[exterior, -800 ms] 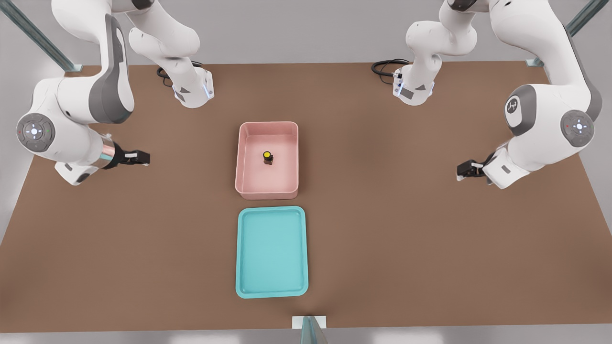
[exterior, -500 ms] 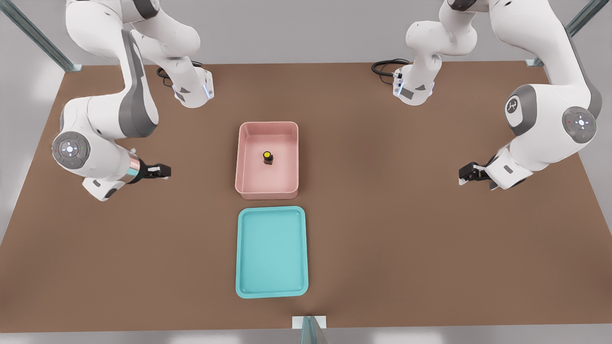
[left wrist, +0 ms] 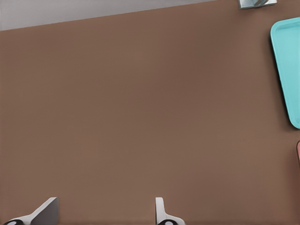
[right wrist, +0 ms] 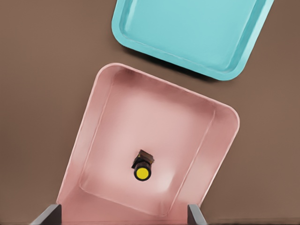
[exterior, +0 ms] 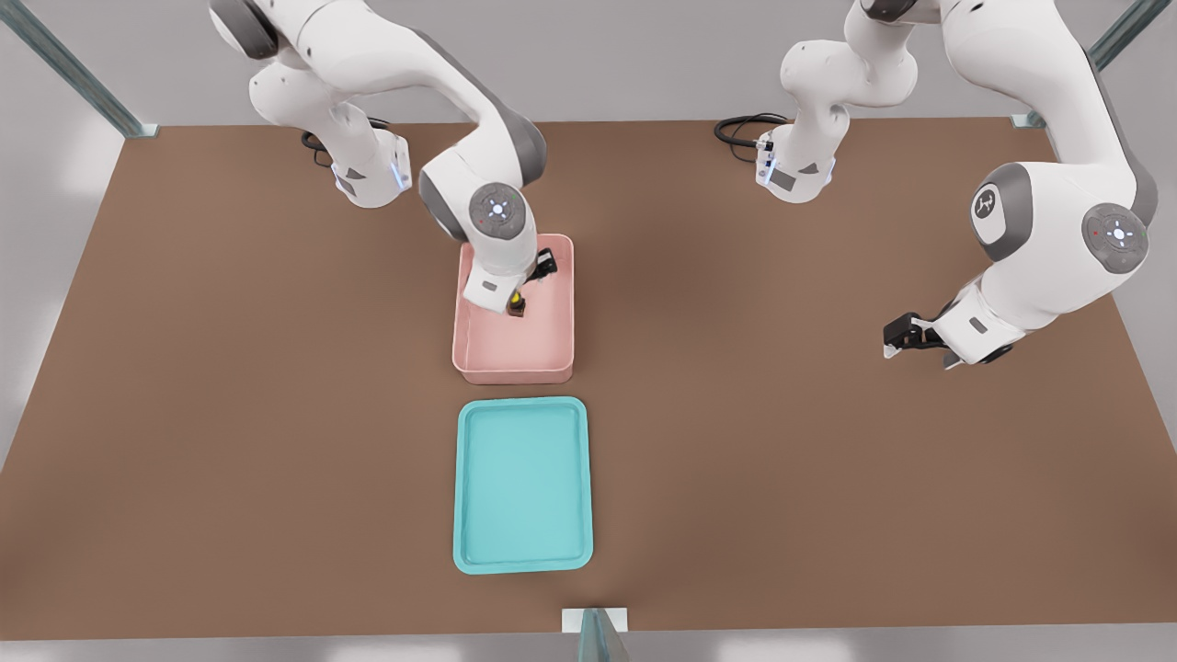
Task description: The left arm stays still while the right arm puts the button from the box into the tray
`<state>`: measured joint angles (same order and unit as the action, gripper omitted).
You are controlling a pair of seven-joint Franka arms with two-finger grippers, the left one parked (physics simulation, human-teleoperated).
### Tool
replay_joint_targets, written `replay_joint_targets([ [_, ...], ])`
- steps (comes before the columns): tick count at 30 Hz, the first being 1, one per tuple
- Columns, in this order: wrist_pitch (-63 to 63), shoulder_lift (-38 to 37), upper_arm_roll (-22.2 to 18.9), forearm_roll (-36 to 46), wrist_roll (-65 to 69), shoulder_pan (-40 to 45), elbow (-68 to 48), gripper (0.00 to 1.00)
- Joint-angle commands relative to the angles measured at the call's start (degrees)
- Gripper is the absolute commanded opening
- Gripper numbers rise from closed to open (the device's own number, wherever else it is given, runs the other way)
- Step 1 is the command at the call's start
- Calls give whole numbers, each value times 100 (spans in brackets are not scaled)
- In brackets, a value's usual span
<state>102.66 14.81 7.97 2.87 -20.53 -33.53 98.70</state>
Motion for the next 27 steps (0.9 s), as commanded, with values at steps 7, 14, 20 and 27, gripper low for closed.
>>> replay_joint_targets([
  [7, 2452, -364, 99, 91, -2649, 4, 1758, 100],
  [14, 2900, -197, 204, 521, -2851, 4, 2083, 100],
  [20, 3331, -31, 213, 521, -2359, 4, 2514, 100],
  [27, 3349, 224, 284, 521, -2324, -119, 2549, 100],
])
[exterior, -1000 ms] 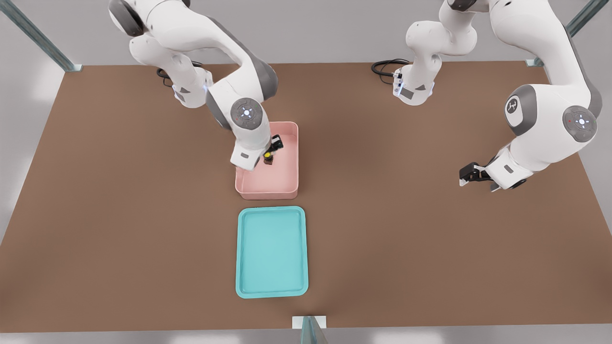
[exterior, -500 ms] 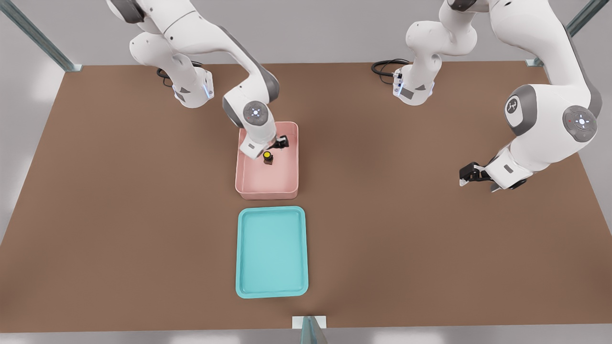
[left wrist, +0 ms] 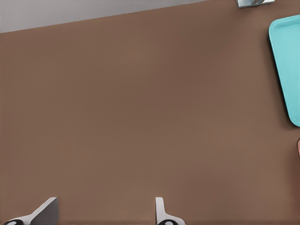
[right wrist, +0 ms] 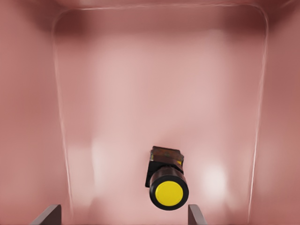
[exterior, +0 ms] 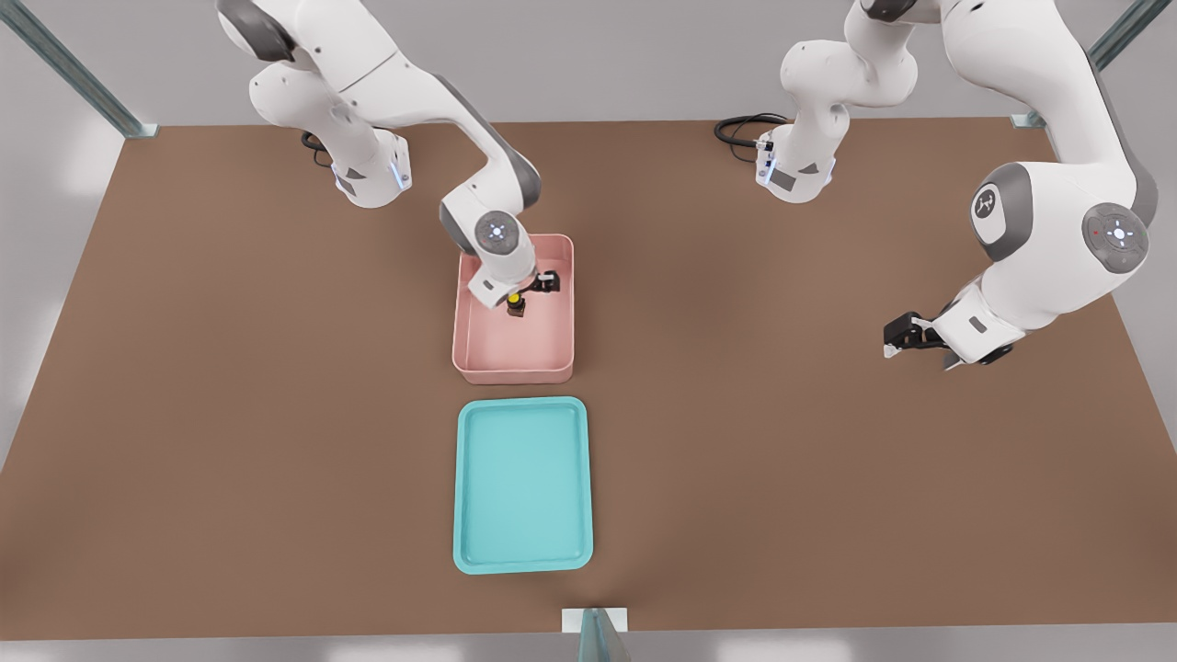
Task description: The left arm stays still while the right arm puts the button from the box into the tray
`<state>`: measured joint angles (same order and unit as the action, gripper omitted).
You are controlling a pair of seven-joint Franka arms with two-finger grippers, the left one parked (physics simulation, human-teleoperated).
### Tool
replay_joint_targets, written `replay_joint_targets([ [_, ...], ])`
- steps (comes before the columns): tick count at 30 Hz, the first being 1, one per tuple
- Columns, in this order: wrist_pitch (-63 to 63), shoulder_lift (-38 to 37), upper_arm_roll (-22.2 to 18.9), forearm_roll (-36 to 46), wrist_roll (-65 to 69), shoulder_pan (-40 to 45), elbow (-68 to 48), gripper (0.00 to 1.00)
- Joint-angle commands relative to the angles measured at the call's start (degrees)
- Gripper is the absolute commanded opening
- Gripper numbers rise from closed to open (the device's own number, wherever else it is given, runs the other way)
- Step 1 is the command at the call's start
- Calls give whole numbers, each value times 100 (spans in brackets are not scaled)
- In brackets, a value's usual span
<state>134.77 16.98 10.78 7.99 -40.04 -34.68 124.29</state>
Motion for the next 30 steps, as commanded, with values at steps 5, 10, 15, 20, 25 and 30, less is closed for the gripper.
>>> replay_joint_targets([
  [5, 129, -37, 3, 9, -74, 31, 297, 100],
  [10, 76, -19, 3, 9, 269, 40, 394, 100],
  [15, 111, -2, -67, -228, 374, 198, 350, 100],
  [20, 146, 209, -111, -421, 366, 207, 244, 100],
  [25, 339, 367, -120, -404, 304, 172, 174, 99],
  [30, 260, 192, -94, -360, 278, 146, 165, 91],
])
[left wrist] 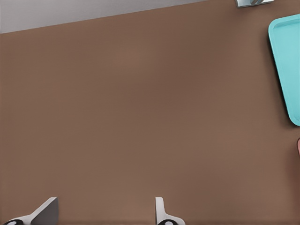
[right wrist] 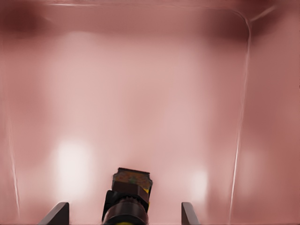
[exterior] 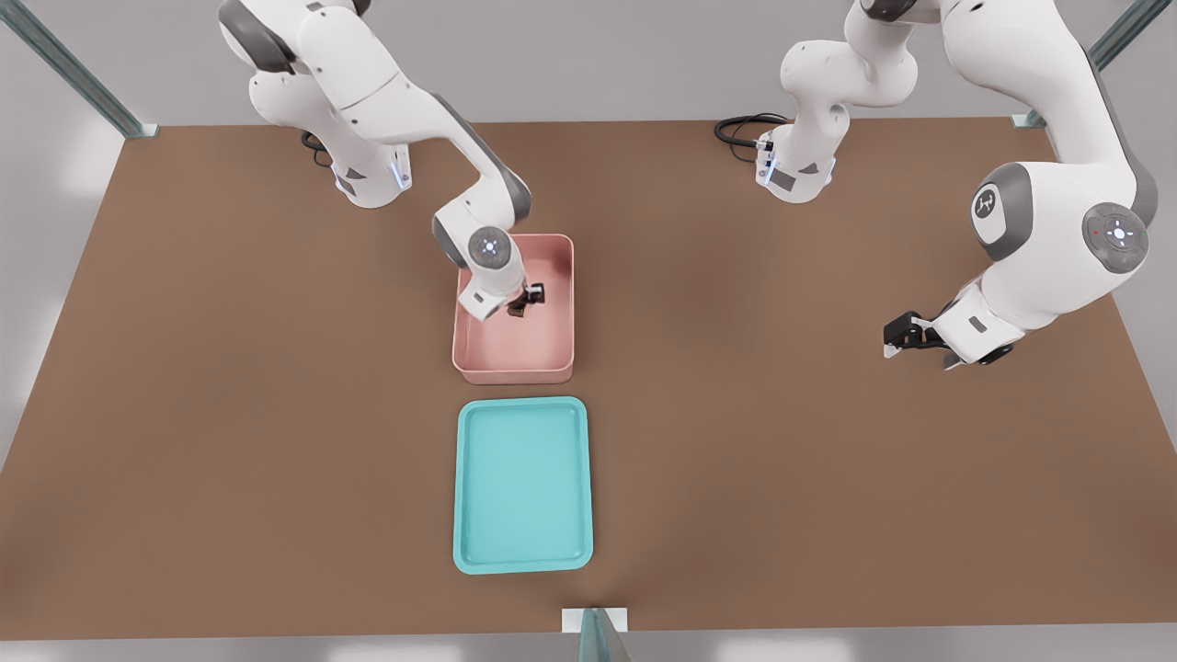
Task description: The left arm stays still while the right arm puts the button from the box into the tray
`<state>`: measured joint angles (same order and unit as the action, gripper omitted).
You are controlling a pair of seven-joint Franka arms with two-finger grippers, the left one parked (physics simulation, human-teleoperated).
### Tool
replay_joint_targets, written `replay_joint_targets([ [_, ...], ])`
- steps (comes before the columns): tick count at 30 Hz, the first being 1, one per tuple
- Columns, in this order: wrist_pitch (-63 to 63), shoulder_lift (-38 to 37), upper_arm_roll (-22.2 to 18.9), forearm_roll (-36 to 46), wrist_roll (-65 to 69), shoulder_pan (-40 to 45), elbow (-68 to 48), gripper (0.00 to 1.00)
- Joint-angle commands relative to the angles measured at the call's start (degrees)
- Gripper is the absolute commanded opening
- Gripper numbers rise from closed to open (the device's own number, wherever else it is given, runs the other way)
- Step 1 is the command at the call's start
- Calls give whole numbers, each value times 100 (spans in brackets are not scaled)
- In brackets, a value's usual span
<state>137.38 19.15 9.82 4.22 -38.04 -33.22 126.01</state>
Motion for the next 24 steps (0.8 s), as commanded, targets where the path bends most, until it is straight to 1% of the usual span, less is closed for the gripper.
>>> replay_joint_targets([
  [1, -1, -43, 11, 18, 69, -9, 11, 91],
  [4, 8, -26, 20, 18, 78, -9, 38, 87],
  [9, 149, 97, 20, 18, 87, -88, 99, 86],
  [13, 157, 97, 20, 18, 148, -70, 108, 72],
  [14, 148, 89, 20, 18, 148, -62, 108, 71],
  [16, 148, 62, 20, 18, 236, -9, 117, 71],
  [20, 148, 62, 20, 9, 227, 0, 117, 55],
  [22, 148, 62, 20, 9, 218, -9, 117, 51],
  [24, 122, 62, 11, 9, 218, -9, 108, 49],
])
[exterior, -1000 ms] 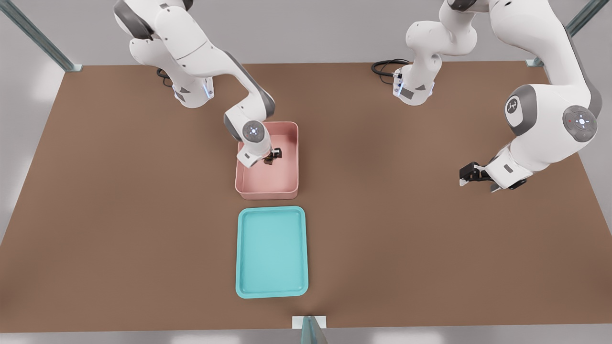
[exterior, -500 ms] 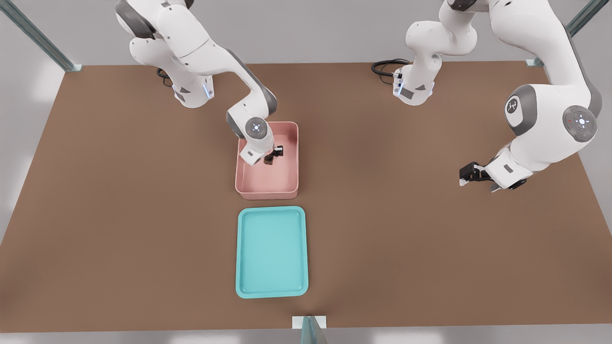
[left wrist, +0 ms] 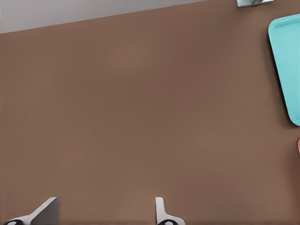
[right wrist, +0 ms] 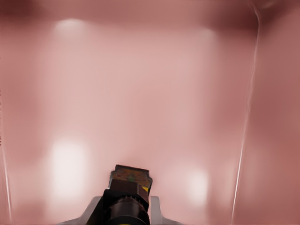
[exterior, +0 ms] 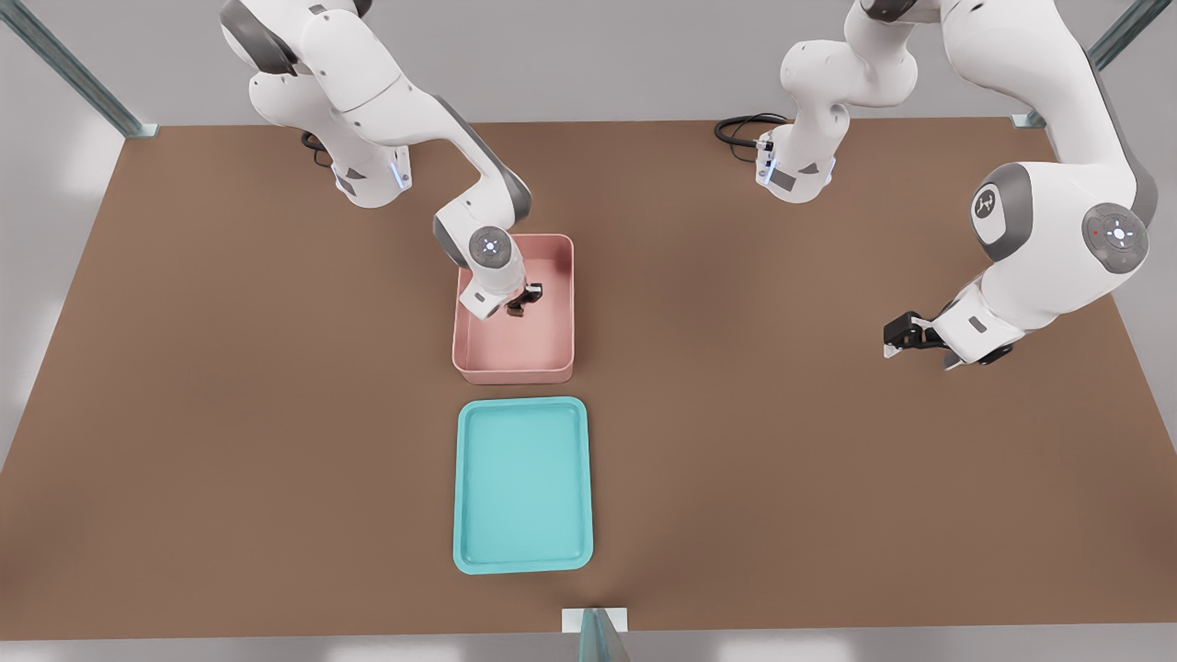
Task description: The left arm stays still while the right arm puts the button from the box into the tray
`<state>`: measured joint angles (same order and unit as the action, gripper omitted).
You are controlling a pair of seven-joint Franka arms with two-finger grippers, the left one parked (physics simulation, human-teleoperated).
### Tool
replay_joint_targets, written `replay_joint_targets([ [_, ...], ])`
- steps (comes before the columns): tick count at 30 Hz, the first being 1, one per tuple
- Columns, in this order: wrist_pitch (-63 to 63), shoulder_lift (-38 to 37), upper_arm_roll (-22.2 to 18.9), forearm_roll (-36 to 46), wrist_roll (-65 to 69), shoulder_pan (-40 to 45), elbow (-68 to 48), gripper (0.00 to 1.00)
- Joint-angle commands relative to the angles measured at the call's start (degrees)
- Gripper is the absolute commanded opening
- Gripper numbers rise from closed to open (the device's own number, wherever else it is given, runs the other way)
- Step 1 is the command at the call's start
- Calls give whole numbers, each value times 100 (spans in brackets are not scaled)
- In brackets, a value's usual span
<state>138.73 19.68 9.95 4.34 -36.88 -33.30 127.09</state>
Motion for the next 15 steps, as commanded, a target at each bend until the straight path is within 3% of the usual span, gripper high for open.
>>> replay_joint_targets([
  [1, -48, -78, -2, -3, 93, -1, -9, 49],
  [8, -540, -623, -37, 6, 58, 17, -132, 47],
  [15, -2078, -729, -55, 94, 207, 333, -1485, 47],
])
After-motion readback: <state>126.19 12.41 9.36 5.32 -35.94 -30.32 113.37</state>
